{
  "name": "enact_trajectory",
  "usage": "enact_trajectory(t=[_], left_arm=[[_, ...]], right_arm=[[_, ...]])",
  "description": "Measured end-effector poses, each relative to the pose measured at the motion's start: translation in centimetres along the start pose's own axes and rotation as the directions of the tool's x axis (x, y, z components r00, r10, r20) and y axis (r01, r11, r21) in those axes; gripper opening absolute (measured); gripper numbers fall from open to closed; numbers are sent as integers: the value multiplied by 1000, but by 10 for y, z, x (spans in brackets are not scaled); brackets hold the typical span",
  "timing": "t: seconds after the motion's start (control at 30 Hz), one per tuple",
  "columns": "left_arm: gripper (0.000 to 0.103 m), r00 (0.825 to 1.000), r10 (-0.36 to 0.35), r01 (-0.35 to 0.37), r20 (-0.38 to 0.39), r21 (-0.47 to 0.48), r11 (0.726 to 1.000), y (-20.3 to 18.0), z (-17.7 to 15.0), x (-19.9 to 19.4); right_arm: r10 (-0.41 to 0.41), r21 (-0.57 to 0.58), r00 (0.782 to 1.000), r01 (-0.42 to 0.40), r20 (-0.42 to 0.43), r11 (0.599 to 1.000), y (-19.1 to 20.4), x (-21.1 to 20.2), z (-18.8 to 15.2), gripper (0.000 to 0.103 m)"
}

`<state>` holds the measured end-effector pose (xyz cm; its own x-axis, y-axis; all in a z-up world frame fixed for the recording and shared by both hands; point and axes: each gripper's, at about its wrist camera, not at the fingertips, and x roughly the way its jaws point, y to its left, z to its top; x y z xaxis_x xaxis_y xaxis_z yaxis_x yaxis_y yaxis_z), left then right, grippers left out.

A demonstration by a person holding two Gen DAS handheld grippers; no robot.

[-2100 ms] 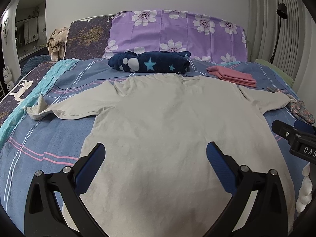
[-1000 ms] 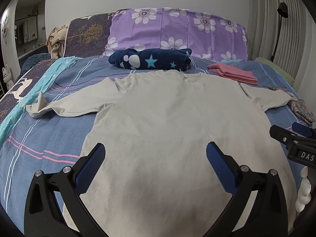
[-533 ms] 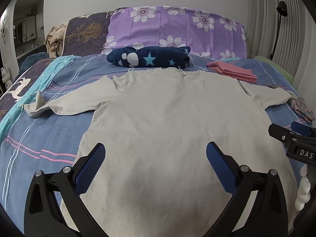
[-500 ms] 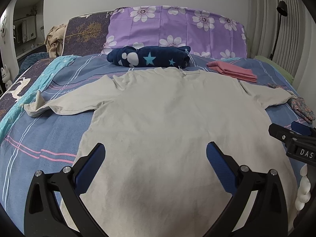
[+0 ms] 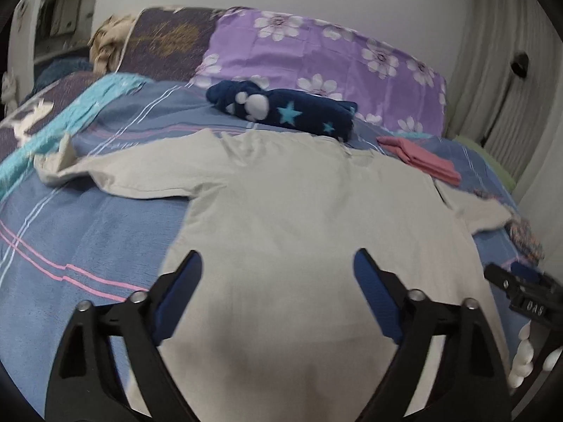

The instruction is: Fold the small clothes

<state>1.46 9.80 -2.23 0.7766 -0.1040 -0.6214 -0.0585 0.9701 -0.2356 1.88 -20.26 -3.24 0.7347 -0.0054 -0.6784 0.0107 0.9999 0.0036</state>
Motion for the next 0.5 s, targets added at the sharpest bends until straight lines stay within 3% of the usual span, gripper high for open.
enact_trajectory(t=[0.07, 0.13, 0.23, 0.33, 0.4, 0.5], left_arm=[[70, 1000, 12, -13, -10, -88, 996, 34, 10, 4], [62, 998, 59, -66, -37, -215, 974, 82, 20, 9], [61, 993, 97, -115, -65, -414, 903, 158, 32, 15], [61, 993, 101, -113, -54, -598, 793, 229, 49, 23], [61, 994, 105, -107, -44, -662, 742, 262, 63, 32], [62, 973, 212, -216, -92, -687, 694, 296, 86, 50]], right_arm=[[-4, 5, 1000, 4, -7, 1000, -2, 3, 1, 101], [-8, 13, 1000, 8, -17, 1000, -5, 8, 0, 101], [-15, 18, 999, 15, -29, 1000, -7, 13, -1, 101], [-24, 8, 999, 24, -43, 1000, -6, 20, -1, 101], [-27, 3, 998, 27, -51, 1000, -3, 24, -1, 101], [-28, -7, 998, 28, -58, 1000, 0, 29, -1, 101]])
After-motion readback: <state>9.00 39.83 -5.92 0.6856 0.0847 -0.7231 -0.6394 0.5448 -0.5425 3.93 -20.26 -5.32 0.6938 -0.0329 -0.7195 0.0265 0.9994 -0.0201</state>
